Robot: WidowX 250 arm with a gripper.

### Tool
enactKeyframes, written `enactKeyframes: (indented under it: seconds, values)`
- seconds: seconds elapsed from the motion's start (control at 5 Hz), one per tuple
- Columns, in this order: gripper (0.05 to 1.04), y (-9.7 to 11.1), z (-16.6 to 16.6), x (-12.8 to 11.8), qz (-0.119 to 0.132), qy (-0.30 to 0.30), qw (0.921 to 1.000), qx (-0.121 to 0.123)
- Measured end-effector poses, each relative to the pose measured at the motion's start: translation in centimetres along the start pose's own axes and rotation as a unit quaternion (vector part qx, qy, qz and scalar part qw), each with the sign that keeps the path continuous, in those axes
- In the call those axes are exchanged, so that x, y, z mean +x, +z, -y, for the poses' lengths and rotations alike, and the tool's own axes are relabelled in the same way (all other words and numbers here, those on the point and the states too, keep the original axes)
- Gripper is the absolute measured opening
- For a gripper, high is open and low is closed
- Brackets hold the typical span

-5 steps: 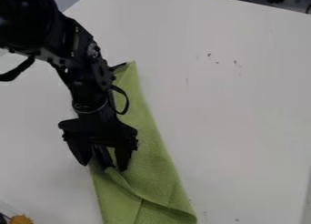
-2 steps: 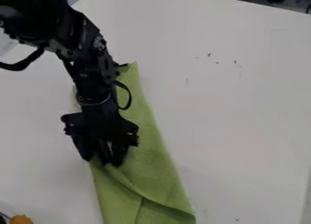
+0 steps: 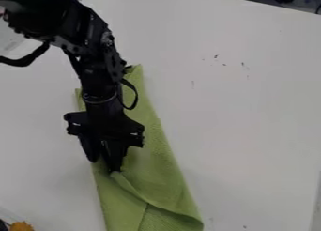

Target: Unfold the cloth from right

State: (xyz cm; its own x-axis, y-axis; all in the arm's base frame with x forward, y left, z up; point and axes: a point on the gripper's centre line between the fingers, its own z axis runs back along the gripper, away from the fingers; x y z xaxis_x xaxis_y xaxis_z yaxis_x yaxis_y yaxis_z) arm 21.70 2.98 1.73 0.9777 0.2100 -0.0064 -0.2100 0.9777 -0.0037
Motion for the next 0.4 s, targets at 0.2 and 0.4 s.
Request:
enactKeyframes:
  seconds: [0.2, 0.4]
  values:
    - [0.211, 0.02, -0.02, -0.08, -0.005, 0.001, 1.0, 0.001]
    - [0.078, 0.12, 0.09, 0.0, -0.005, -0.001, 1.0, 0.002]
